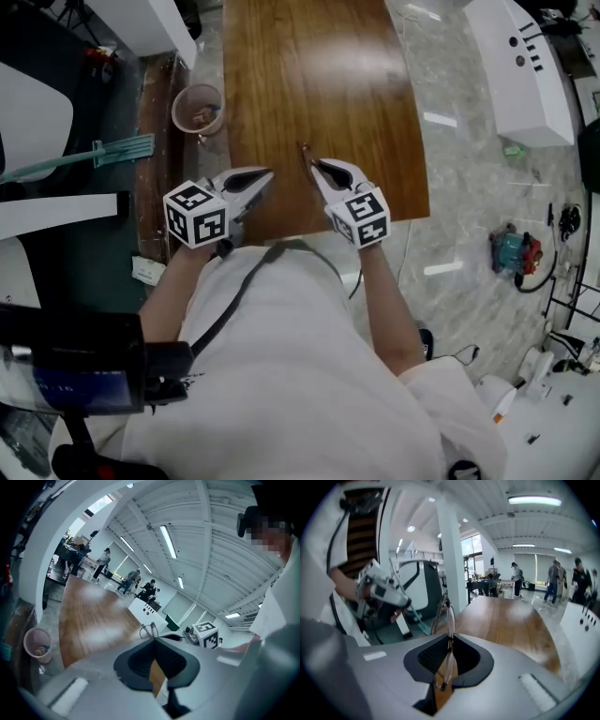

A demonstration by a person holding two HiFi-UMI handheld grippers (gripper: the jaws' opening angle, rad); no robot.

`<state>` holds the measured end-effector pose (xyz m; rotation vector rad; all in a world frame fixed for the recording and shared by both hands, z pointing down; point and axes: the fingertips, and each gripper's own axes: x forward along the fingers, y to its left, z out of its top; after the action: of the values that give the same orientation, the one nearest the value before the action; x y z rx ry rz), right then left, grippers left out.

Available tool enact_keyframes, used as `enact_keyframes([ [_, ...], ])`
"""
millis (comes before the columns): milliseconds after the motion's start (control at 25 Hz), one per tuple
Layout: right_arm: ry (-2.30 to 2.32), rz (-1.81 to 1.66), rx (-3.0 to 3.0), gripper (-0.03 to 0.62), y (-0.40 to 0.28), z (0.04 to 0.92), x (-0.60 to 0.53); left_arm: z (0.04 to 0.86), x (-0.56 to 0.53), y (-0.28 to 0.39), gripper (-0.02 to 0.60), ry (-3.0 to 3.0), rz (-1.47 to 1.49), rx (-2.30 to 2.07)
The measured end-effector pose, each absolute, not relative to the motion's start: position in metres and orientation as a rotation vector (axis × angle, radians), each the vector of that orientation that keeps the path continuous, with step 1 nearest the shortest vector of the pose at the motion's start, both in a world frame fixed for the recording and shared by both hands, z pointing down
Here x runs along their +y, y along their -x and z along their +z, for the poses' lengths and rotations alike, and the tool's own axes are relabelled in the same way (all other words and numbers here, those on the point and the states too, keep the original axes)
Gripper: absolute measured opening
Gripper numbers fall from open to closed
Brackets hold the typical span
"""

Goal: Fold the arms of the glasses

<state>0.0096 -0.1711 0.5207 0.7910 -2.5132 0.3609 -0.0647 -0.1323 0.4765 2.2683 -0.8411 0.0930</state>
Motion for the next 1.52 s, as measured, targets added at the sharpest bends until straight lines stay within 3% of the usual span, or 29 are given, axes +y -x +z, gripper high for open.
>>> enact_keyframes([
  [320, -0.481, -0.35, -1.971, 0.041, -0.005, 0.64, -0.185, 0.514, -0.117, 0.101, 0.005, -2.158, 0.131, -0.998],
  [720, -0.326, -0.483, -1.854, 0.052, 0.002, 0.695, -0.186, 0.52, -0.101, 0.119, 0.005, -2.083, 0.156, -1.134],
  [960, -0.363, -0.401, -1.901, 0.12, 0.007, 0.687, -0.184, 0.516, -0.104, 0.118, 0.005, -2.102, 0.171, -1.12],
  [1200, -0.546, -0.13, -2.109, 0.127, -0.003, 0.643, -0.173, 0.501, -0.117, 0.103, 0.005, -2.171, 0.174, -1.062],
  [1360, -0.774, 0.275, -2.355, 0.096, -0.016, 0.595, -0.168, 0.495, -0.124, 0.087, 0.005, -2.218, 0.181, -1.004],
  [1520, -0.98, 0.61, -2.536, 0.013, -0.036, 0.56, -0.163, 0.49, -0.126, 0.067, 0.005, -2.265, 0.197, -0.933],
])
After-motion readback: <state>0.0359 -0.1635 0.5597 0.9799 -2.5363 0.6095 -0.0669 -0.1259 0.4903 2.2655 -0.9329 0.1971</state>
